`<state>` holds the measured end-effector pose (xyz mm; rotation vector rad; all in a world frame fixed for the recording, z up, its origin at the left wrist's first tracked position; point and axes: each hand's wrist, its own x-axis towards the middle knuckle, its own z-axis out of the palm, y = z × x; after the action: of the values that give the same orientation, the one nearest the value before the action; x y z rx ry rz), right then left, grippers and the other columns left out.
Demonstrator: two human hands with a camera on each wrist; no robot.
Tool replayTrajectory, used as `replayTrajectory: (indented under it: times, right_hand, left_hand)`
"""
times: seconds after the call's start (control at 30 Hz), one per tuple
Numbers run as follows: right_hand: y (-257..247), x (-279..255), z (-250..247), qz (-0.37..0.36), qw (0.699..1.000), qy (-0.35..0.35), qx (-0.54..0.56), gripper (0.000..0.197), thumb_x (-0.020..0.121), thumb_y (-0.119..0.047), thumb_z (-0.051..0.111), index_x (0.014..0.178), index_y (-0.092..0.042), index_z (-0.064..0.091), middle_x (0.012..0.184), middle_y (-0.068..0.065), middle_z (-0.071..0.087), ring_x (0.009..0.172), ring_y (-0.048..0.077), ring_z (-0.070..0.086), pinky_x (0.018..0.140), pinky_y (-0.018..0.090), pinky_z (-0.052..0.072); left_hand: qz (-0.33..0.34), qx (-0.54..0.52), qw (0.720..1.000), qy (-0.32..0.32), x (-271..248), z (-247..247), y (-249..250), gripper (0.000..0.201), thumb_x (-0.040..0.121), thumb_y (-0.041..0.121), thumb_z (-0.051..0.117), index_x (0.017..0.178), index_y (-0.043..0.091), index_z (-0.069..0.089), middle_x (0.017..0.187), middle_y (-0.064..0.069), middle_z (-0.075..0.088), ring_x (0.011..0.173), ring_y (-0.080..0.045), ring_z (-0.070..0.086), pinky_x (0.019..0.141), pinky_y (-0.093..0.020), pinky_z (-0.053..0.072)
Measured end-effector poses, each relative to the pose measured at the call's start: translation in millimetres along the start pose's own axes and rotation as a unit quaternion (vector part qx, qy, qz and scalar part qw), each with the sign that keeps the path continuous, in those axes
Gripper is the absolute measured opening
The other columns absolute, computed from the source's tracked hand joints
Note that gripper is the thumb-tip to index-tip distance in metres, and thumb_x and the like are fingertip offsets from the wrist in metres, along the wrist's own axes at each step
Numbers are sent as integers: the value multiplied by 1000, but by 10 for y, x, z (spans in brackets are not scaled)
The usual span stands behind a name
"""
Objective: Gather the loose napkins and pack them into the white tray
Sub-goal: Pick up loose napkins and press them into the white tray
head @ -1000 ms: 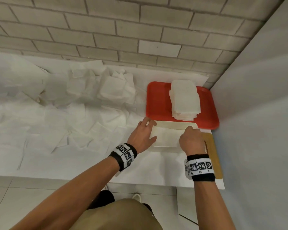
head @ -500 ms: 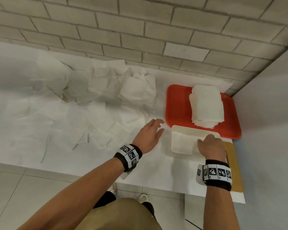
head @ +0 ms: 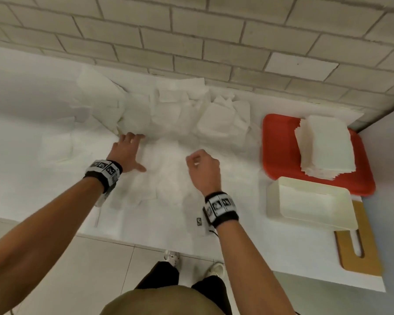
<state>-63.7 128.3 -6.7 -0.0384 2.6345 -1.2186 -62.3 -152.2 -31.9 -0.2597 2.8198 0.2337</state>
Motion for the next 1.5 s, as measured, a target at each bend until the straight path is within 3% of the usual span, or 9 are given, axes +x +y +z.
replayTrajectory:
  times: [0.17, 0.3, 0.43, 0.6, 0.8, 1.0, 1.27, 1.4, 1.5]
  right_hand:
    - [-288, 535, 686, 56, 994, -40, -81, 56, 100, -51, 69, 138, -11, 58, 135, 14, 68, 128, 37, 60, 105, 50, 53]
    - [-250, 706, 822, 51, 998, -11, -35, 24, 96, -30, 74, 114, -14, 71, 113, 7, 75, 112, 32, 69, 98, 45, 57]
    - [-369, 619, 540, -43, 993, 85, 74, 15, 97, -20, 77, 94, -18, 62, 97, 5, 71, 90, 23, 67, 85, 38, 57]
    - [-670, 257, -304, -161, 980, 92, 68, 17, 101, -16, 74, 98, -18, 57, 91, -9, 70, 87, 1, 68, 78, 18, 51]
    - [-1037, -384, -823, -207, 929, -294, -89, 14, 95, -37, 82, 100, -35, 70, 95, -15, 79, 91, 14, 77, 82, 38, 61]
    - [-807, -122, -597, -244, 954, -131, -117, 16, 90, -43, 86, 101, -37, 75, 158, -13, 49, 146, 7, 43, 119, 25, 34]
    - [-548, 65, -482, -147, 987, -70, 18, 16, 84, -29, 94, 88, -21, 81, 86, -12, 79, 83, 2, 73, 77, 11, 50]
    - [-446, -64, -610, -145, 987, -69, -3, 14, 85, -29, 93, 86, -22, 81, 82, -7, 78, 78, 8, 70, 74, 15, 52]
    - [-370, -158, -710, -141, 988, -62, -14, 15, 86, -29, 92, 84, -24, 78, 79, -5, 77, 76, 10, 69, 72, 18, 52]
  left_hand:
    - [-54, -63, 997, 4, -107, 199, -7, 92, 82, 42, 90, 151, 6, 41, 145, -22, 46, 134, -43, 44, 106, -55, 46]
    - [-75, -173, 982, -21, -117, 271, -47, 70, 87, 33, 88, 141, 9, 50, 131, -17, 60, 123, -38, 57, 103, -49, 50]
    - [-50, -244, 968, 12, -171, 340, -117, 22, 90, 25, 83, 95, 16, 64, 85, 2, 61, 88, -28, 61, 72, -33, 45]
    - [-60, -377, 923, 40, -302, 283, -137, 29, 94, 33, 80, 80, 22, 57, 71, 7, 55, 68, -14, 51, 66, -27, 40]
    - [29, -599, 800, 12, -510, -1, 125, 21, 102, 24, 73, 117, 17, 60, 96, -5, 81, 81, -25, 74, 74, -34, 58]
    - [124, -639, 759, -11, -697, -176, 485, 25, 107, 14, 64, 132, 10, 66, 119, -12, 79, 108, -25, 76, 90, -33, 60]
    - [157, -527, 835, 2, -554, -232, 387, 19, 111, 7, 53, 120, 11, 68, 103, 3, 80, 93, -12, 75, 82, -26, 58]
    - [190, -107, 976, -15, -80, -194, -122, 65, 86, -15, 52, 140, 19, 59, 145, -6, 62, 138, -30, 54, 112, -41, 46]
    - [211, 125, 966, -86, 104, -163, -284, 76, 86, 0, 73, 151, 30, 47, 155, 3, 48, 142, -25, 43, 119, -42, 36]
